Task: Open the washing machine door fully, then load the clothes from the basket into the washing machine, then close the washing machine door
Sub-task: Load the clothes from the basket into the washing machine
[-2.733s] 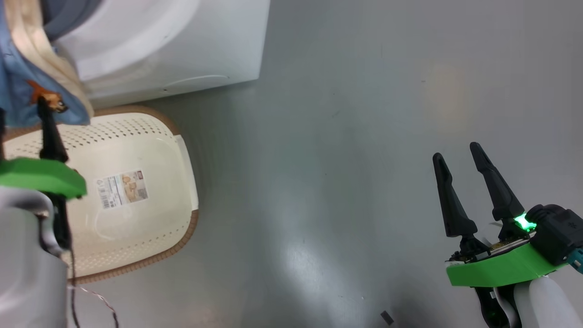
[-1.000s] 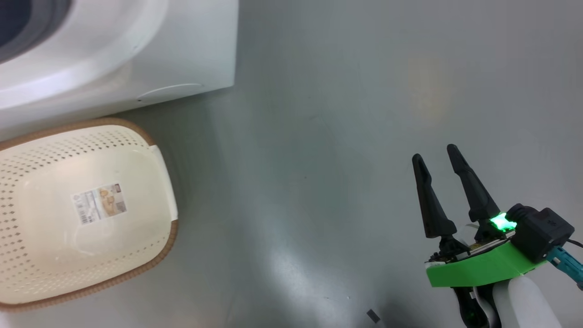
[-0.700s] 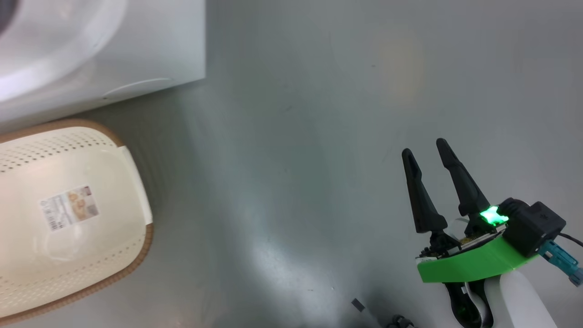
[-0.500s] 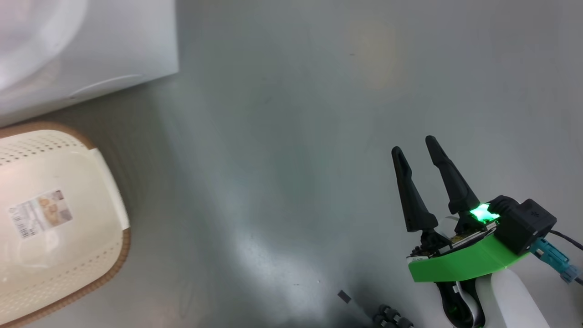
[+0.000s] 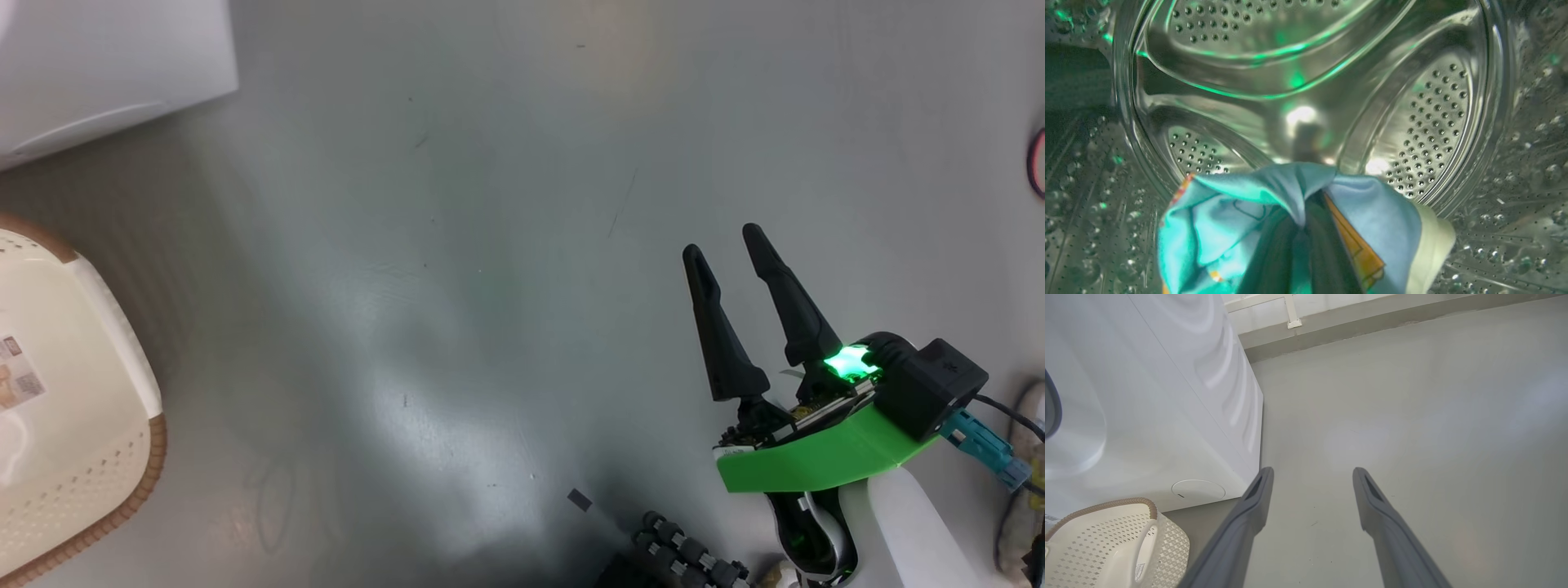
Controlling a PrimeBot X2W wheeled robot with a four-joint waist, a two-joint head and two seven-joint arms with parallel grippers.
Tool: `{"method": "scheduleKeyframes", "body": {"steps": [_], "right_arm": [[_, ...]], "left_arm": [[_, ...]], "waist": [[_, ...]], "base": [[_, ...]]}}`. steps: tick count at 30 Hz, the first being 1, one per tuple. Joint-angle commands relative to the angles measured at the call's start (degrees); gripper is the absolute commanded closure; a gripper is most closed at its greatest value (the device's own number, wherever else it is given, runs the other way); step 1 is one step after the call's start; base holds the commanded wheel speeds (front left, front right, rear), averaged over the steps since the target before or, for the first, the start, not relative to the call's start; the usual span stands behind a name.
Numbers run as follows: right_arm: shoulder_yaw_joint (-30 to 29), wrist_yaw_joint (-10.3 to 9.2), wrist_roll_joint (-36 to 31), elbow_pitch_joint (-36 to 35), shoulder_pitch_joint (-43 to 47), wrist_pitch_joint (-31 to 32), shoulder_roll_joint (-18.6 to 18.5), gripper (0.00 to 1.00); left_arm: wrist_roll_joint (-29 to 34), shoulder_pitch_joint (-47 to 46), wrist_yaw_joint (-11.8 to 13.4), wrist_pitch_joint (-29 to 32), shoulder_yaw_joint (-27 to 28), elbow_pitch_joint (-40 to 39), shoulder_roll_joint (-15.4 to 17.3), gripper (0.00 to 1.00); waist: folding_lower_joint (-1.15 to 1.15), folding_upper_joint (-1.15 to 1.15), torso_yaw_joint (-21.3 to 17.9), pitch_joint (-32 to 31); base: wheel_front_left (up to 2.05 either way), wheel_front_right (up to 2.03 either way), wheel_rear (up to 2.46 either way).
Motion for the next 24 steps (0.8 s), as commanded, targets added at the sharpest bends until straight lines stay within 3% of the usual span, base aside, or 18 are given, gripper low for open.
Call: {"method": "scheduleKeyframes", "body": {"steps": [1,5,12,13,14,15,16,17,24], "right_arm": [[1.12,0.51,0.39,-1.01,0.85,-0.27,-0.08,0.00],[1.02,0.51,0.53,-0.81,0.80,-0.27,-0.09,0.00],[0.30,0.51,0.36,-0.73,0.84,-0.27,-0.50,0.00],[0.23,0.51,0.33,-0.73,0.79,-0.27,-0.53,0.00],[0.15,0.51,0.29,-0.74,0.73,-0.27,-0.56,0.00],[0.15,0.51,0.29,-0.74,0.73,-0.27,-0.56,0.00],[0.06,0.51,0.25,-0.76,0.67,-0.27,-0.57,0.00],[0.01,0.51,0.21,-0.80,0.61,-0.27,-0.59,0.00],[-0.94,0.51,-0.15,-1.17,0.50,-0.27,-1.07,0.00]], "left_arm": [[0.83,-0.39,0.80,-1.25,-0.19,0.96,2.86,1.00],[-0.24,0.41,0.98,-0.86,-0.20,6.15,1.91,1.00],[-3.59,0.04,-0.79,5.37,-0.08,10.11,0.31,1.00],[-3.89,-0.07,-0.94,5.87,-0.10,10.19,0.18,0.95],[-4.39,-0.13,-1.23,6.44,-0.03,10.31,-0.04,0.64],[-4.39,-0.13,-1.23,6.44,-0.03,10.31,-0.04,0.64],[-4.86,-0.13,-1.49,7.13,0.02,10.45,-0.24,0.28],[-4.97,-0.13,-1.33,7.23,0.04,10.35,-0.30,0.00],[-6.23,2.32,-1.83,3.21,0.10,9.09,-1.96,0.00]], "waist": [[0.00,0.00,-0.55,0.89],[0.00,0.00,-0.32,1.30],[0.00,0.00,0.61,1.05],[0.00,0.00,0.75,1.03],[0.00,0.00,0.93,0.99],[0.00,0.00,0.93,0.99],[0.00,0.00,1.12,0.93],[0.00,0.00,1.29,0.89],[0.00,0.00,3.54,-0.05]], "base": [[0.00,0.00,0.00],[0.00,0.00,0.00],[0.00,0.00,0.00],[0.00,0.00,0.00],[0.00,0.00,0.00],[0.00,0.00,0.00],[0.00,0.00,0.00],[0.00,0.00,0.00],[0.00,0.00,0.00]]}}
